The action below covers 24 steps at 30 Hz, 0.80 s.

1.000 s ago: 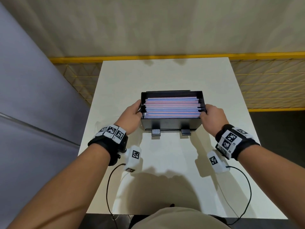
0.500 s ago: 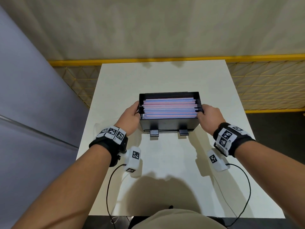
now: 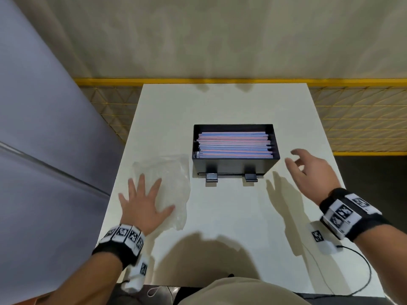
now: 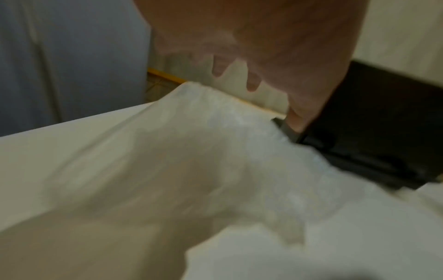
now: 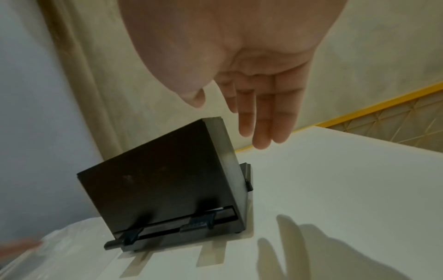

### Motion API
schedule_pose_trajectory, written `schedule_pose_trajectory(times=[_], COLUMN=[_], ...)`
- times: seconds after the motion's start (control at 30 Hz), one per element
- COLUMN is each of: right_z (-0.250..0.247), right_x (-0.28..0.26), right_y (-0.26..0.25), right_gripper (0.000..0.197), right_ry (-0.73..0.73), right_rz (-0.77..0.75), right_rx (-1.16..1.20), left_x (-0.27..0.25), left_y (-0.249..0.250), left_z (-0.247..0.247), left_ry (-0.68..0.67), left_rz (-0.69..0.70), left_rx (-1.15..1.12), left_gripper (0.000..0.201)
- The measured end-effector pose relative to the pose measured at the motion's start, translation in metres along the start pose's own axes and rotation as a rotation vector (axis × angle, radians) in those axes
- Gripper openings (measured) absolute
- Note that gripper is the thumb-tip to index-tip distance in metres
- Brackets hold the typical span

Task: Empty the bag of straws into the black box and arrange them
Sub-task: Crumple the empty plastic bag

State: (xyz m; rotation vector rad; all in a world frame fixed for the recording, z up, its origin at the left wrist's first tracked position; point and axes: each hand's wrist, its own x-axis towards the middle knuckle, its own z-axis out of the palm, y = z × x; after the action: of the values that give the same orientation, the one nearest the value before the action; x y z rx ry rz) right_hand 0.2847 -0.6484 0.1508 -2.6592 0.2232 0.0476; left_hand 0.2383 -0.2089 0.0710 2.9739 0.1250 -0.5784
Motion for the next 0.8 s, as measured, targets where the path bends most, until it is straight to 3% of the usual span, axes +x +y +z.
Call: schedule_pose_trajectory(times=[0.07, 0.1, 0.23, 0.3, 0.37, 0.43, 0.53, 0.57, 0.63, 0.67, 0.73, 0.8], right_z=[-0.001, 0.000, 0.013, 0.019, 0.020, 0.014, 0.015, 0.016, 0.014, 0.011, 0.002, -0.006], right_x=[-0.011, -0.017, -0.045, -0.054, -0.062, -0.070, -0.073, -0.070, -0.059, -0.054, -0.046, -0.043], right_y=[0.004, 0.005, -0.011, -0.030, -0.056, -0.092, -0.147, -0.164, -0.194, -0.207, -0.227, -0.239], right_gripper=[0.031, 0.025, 0.014, 0.028, 0.060, 0.086, 0.089, 0.078, 0.038, 0.024, 0.025, 0.033], right_ry=[0.012, 0.026, 0.016, -0.082, -0.157, -0.222, -0.393, -0.515, -0.753, -0.815, -0.854, -0.901], right_rz=[-0.013, -0.017, -0.090, -0.211, -0.372, -0.513, -0.572, -0.505, -0.320, -0.218, -0.103, -0.059], right_rx=[-0.040, -0.040, 0.020, -0.030, -0.091, -0.001, 0.249, 0.391, 0.759, 0.922, 1.097, 1.204], left_x=[-0.014, -0.021, -0.038, -0.041, -0.043, -0.044, -0.054, -0.059, -0.070, -0.074, -0.074, -0.071], left_y=[-0.016, -0.021, -0.026, -0.022, -0.013, 0.000, 0.030, 0.040, 0.056, 0.061, 0.066, 0.066], left_z=[0.030, 0.042, 0.055, 0.043, 0.020, -0.010, -0.071, -0.091, -0.124, -0.134, -0.142, -0.145], left_ry=[-0.237, -0.285, -0.123, -0.097, -0.068, 0.064, 0.409, 0.536, 0.753, 0.835, 0.937, 0.952], left_rz=[-0.003, 0.007, 0.063, 0.098, 0.160, 0.313, 0.543, 0.608, 0.763, 0.839, 0.923, 0.934], left_rx=[0.033, 0.042, -0.064, -0.158, -0.214, -0.210, -0.239, -0.285, -0.361, -0.365, -0.325, -0.278], left_gripper=[0.103, 0.101, 0.069, 0.074, 0.081, 0.076, 0.056, 0.050, 0.043, 0.041, 0.043, 0.055])
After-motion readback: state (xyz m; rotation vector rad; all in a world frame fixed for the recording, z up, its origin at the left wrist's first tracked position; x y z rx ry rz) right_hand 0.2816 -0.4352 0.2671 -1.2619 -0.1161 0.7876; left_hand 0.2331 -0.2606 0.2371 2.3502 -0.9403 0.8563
